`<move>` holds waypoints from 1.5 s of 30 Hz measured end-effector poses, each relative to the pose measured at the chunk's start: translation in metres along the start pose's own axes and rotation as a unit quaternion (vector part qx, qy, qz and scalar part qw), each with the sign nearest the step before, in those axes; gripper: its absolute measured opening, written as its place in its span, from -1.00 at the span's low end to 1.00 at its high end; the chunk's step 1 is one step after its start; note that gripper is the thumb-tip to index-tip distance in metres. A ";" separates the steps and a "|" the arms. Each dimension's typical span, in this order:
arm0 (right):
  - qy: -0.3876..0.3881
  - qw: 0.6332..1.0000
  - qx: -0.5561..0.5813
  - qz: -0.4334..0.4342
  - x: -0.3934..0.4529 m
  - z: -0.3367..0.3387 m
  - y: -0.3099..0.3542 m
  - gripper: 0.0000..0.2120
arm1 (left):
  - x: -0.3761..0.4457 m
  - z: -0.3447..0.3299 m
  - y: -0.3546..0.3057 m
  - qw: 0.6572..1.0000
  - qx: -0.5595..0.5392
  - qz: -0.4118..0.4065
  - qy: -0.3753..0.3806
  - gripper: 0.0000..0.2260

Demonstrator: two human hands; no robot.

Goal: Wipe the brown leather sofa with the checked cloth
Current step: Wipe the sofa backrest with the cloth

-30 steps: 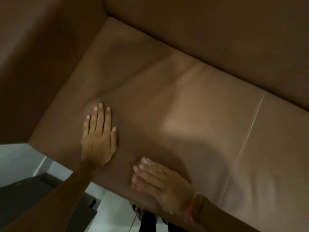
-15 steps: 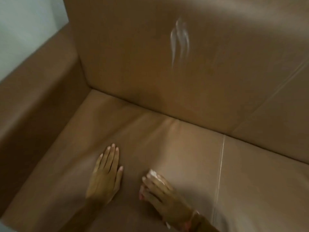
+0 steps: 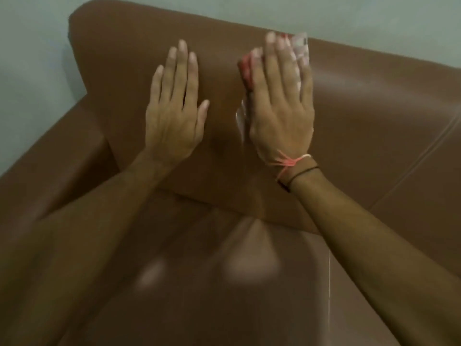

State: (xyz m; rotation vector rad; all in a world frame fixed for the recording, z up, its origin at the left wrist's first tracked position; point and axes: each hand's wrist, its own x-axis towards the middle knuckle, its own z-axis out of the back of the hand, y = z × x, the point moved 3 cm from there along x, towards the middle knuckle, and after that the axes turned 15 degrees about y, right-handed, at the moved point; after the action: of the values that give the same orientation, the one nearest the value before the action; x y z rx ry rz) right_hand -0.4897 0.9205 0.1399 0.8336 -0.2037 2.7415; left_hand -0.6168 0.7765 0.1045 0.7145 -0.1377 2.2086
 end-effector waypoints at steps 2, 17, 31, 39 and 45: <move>0.005 0.994 -0.079 0.074 -0.015 -0.032 0.019 -0.46 | 0.016 -0.017 0.006 0.999 0.003 0.002 -0.036 -0.41; 0.061 0.982 -0.147 0.102 -0.072 -0.062 0.018 -0.38 | 0.019 -0.050 0.011 0.991 -0.015 -0.020 -0.131 -0.40; 0.026 0.985 -0.087 0.147 -0.036 -0.068 0.036 -0.44 | 0.014 -0.041 0.010 0.990 0.003 -0.027 -0.135 -0.44; 0.166 0.947 -0.150 0.232 -0.130 -0.026 -0.052 -0.53 | -0.006 0.016 0.009 0.997 -0.019 -0.068 0.023 -0.45; 0.045 0.991 -0.123 -0.039 -0.160 0.090 -0.150 -0.43 | -0.020 0.068 -0.114 0.991 -0.061 -0.113 0.032 -0.44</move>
State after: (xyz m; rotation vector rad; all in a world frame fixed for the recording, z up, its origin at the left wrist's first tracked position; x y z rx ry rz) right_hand -0.2705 1.0103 0.1328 0.6363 -0.4697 2.6038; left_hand -0.4929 0.8193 0.1361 0.5630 -0.1497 1.9863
